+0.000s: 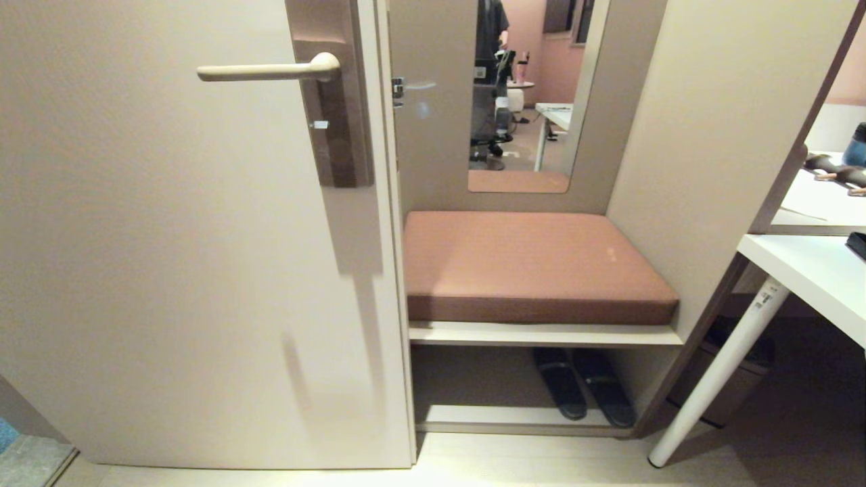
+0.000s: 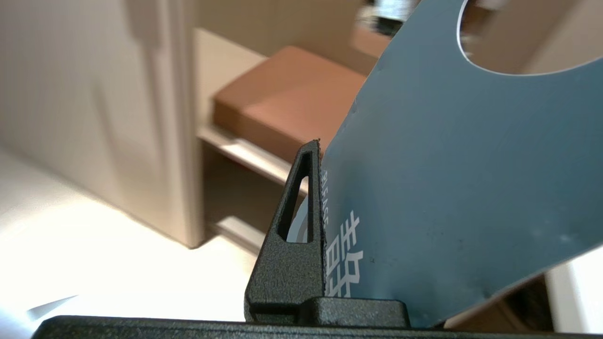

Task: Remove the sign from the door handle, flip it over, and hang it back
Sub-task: Hand it to the other hand

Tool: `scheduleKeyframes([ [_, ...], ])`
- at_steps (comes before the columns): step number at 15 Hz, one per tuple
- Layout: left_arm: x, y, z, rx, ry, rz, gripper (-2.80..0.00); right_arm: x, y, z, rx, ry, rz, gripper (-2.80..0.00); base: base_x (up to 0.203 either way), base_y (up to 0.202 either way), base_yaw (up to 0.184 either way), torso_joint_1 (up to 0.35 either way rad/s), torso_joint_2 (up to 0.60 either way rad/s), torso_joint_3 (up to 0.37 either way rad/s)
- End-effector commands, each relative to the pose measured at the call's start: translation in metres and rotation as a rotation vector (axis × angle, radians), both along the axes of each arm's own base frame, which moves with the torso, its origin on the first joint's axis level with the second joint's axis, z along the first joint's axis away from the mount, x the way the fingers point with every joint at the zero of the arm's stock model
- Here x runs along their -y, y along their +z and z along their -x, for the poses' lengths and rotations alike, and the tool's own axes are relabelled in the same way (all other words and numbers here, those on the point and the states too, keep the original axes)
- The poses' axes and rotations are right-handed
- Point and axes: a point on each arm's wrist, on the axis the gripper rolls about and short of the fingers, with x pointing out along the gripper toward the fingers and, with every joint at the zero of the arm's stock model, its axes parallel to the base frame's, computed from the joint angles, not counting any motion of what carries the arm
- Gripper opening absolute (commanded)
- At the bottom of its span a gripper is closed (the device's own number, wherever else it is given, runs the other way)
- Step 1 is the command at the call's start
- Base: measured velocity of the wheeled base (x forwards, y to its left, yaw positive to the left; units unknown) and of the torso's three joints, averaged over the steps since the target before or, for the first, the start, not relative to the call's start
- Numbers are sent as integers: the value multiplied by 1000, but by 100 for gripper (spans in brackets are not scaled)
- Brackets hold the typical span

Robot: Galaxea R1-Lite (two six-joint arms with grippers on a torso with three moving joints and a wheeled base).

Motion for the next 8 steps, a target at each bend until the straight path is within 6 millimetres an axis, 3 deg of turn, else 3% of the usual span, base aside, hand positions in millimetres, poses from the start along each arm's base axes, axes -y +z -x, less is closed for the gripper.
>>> scheduleKeyframes([
  [1, 1, 28, -16, -81, -37, 16, -280, -1, 0, -12, -40, 29, -3, -280, 0, 0, 0, 0, 0, 0],
  [5, 5, 85, -47, -85, -190, 51, -280, -2, 2, -26, -78, 115, -18, -280, 0, 0, 0, 0, 0, 0],
  [8, 14, 106, -60, -94, -367, 51, -280, -4, 6, -32, -75, 185, -28, -280, 0, 0, 0, 0, 0, 0],
])
